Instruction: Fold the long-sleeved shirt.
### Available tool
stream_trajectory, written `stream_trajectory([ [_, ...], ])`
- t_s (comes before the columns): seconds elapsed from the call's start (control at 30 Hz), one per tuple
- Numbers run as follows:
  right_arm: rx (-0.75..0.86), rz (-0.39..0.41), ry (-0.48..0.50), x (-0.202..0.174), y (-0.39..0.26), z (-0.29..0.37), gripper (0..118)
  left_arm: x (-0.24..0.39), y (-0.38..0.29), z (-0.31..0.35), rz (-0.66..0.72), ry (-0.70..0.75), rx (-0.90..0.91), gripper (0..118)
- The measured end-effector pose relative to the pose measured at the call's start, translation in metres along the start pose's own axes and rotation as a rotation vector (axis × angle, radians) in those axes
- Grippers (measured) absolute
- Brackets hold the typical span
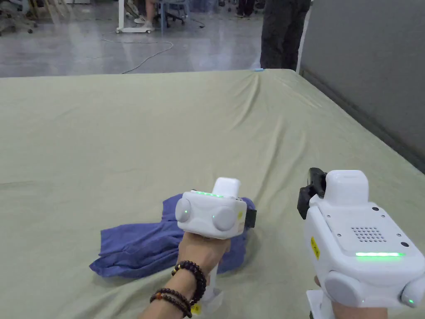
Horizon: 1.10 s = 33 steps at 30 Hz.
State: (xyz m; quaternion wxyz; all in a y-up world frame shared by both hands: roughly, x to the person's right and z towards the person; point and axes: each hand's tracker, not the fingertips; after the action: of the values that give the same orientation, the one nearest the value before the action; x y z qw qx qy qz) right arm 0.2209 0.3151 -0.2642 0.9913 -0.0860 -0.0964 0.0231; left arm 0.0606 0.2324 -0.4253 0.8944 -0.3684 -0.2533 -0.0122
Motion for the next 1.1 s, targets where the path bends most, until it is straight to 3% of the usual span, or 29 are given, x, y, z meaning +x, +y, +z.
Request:
stream_trajectory([
  [0.07,-0.014,0.001,0.023,-0.006,-0.001,-0.001,0,-0.015,0.004,0.026,0.009,0.011,0.059,100],
  [0.1,-0.018,0.005,0.032,-0.010,-0.001,-0.002,0,-0.023,0.005,0.041,0.019,0.022,0.103,114],
  [0.13,-0.017,0.012,0.037,-0.016,0.000,-0.003,0,-0.031,0.006,0.064,0.028,0.028,0.167,115],
  [0.27,-0.014,0.026,0.085,-0.039,0.009,-0.001,0,-0.062,-0.019,0.148,0.152,0.108,0.395,115],
  [0.4,-0.008,0.040,0.121,-0.056,0.009,0.006,0,-0.080,-0.072,0.204,0.191,0.299,0.449,110],
  [0.43,-0.011,0.036,0.121,-0.059,0.008,0.007,0,-0.083,-0.085,0.210,0.170,0.341,0.436,94],
  [0.47,-0.018,0.028,0.127,-0.061,0.006,0.008,0,-0.084,-0.099,0.218,0.160,0.382,0.415,57],
  [0.5,-0.027,0.020,0.140,-0.063,0.005,0.008,0,-0.085,-0.109,0.222,0.153,0.413,0.416,2],
  [0.53,-0.031,0.016,0.151,-0.065,0.003,0.009,0,-0.087,-0.117,0.222,0.161,0.461,0.403,0],
  [0.77,-0.037,0.042,0.161,-0.074,0.001,0.015,0,-0.090,-0.137,0.225,0.171,0.446,0.389,0],
  [1.03,-0.038,0.036,0.177,-0.065,-0.001,0.014,0,-0.130,-0.083,0.199,0.263,0.389,0.294,2],
  [1.07,-0.043,0.041,0.177,-0.065,-0.002,0.012,0,-0.144,-0.072,0.187,0.279,0.361,0.225,16],
  [1.1,-0.048,0.045,0.176,-0.064,-0.004,0.011,0,-0.154,-0.062,0.177,0.278,0.344,0.211,57],
])
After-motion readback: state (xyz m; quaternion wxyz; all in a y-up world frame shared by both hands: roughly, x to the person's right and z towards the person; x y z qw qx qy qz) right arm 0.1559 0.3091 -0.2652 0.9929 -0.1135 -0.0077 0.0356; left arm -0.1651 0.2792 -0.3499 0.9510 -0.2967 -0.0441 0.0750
